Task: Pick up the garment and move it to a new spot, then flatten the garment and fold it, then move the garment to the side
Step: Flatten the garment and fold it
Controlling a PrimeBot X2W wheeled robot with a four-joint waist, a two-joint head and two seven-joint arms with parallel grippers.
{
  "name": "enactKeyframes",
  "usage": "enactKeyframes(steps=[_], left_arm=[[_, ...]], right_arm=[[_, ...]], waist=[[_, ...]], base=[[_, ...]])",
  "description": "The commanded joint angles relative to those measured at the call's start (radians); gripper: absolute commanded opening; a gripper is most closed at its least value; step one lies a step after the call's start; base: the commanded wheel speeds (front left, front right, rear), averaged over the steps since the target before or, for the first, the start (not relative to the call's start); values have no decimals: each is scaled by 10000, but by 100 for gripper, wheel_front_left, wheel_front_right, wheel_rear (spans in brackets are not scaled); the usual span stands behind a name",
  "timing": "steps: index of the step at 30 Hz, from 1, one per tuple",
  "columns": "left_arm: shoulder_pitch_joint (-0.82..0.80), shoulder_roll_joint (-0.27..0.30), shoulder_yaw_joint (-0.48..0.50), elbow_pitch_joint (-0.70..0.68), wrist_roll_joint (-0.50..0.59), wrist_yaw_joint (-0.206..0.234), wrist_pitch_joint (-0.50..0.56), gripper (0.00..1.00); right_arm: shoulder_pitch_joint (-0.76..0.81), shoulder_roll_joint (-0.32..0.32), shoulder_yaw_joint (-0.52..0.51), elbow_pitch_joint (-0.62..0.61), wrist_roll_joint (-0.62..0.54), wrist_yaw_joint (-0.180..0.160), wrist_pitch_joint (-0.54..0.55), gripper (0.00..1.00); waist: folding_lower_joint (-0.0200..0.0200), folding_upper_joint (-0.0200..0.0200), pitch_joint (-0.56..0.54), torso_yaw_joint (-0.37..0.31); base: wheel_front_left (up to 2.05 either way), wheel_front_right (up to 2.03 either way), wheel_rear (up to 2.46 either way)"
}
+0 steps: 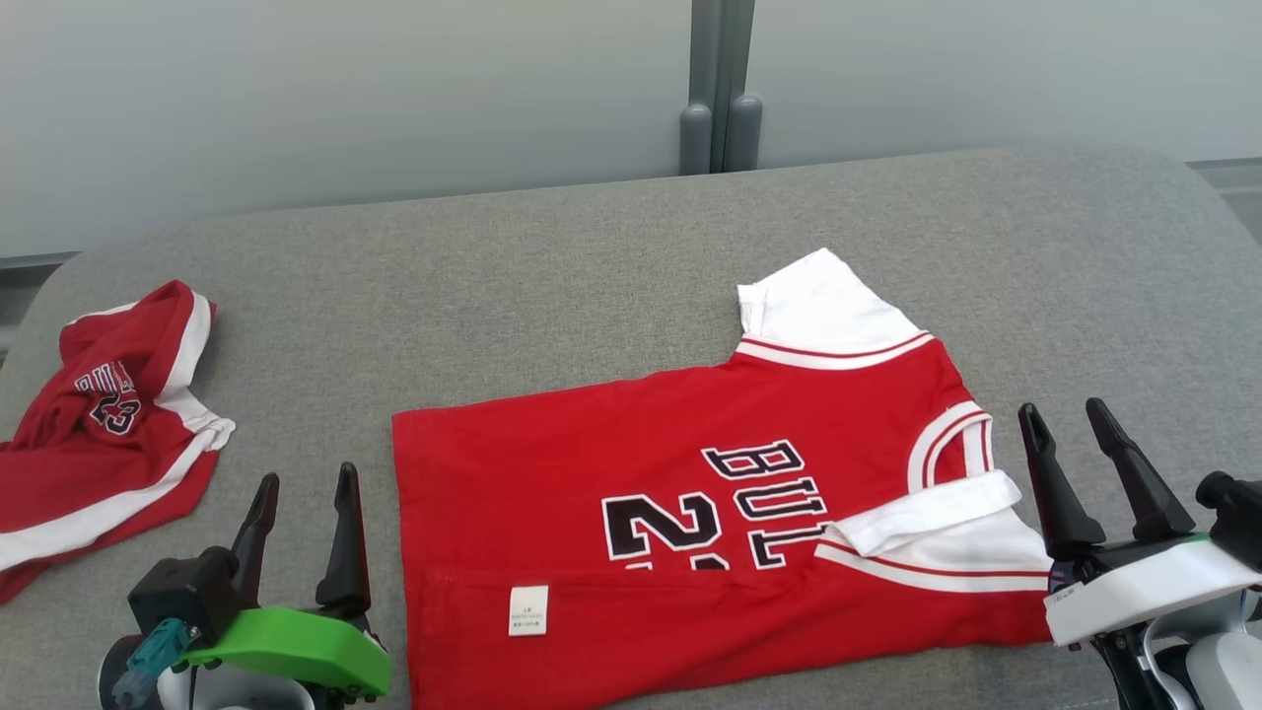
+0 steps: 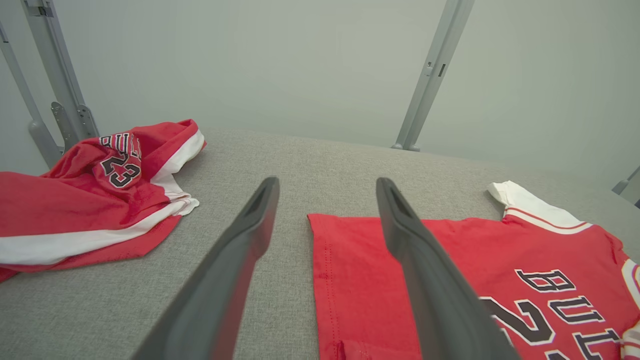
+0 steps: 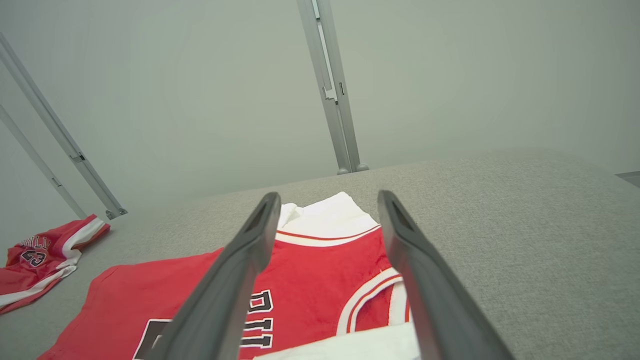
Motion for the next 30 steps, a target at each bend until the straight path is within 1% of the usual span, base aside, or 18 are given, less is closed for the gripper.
enactKeyframes(steps=[1,4,8,12,16,24,30], left_arm=[[43,-27,-7,42,92,-39,-11,100],[-112,-13,-50,77,62,-69,92,100],[-400,12,-109,105,77,-98,272,100],[-791,12,-222,203,79,-176,597,100],[-1307,-44,-417,375,145,-274,963,100],[-2602,-223,-779,897,218,-541,1770,100],[-3572,-545,-971,1590,208,-606,2331,100]], right_arm=[[20,23,-39,-54,-5,1,36,100],[-225,-31,35,-36,66,1,186,100],[-739,-264,211,183,285,1,465,100],[-1637,-540,467,652,769,1,887,100],[-2806,-928,872,1367,1279,1,1446,100],[-5301,-1743,1921,2984,2348,1,2613,100],[-7060,-2156,2915,4130,2837,1,3338,100]], waist=[[1,0,29,1],[1,0,117,-15],[1,0,344,-39],[1,0,713,-43],[1,0,1138,59],[1,0,1939,500],[1,0,2626,822]], base=[[0,0,0],[0,0,0],[0,0,0],[0,0,0],[0,0,0],[0,0,0],[0,0,0]])
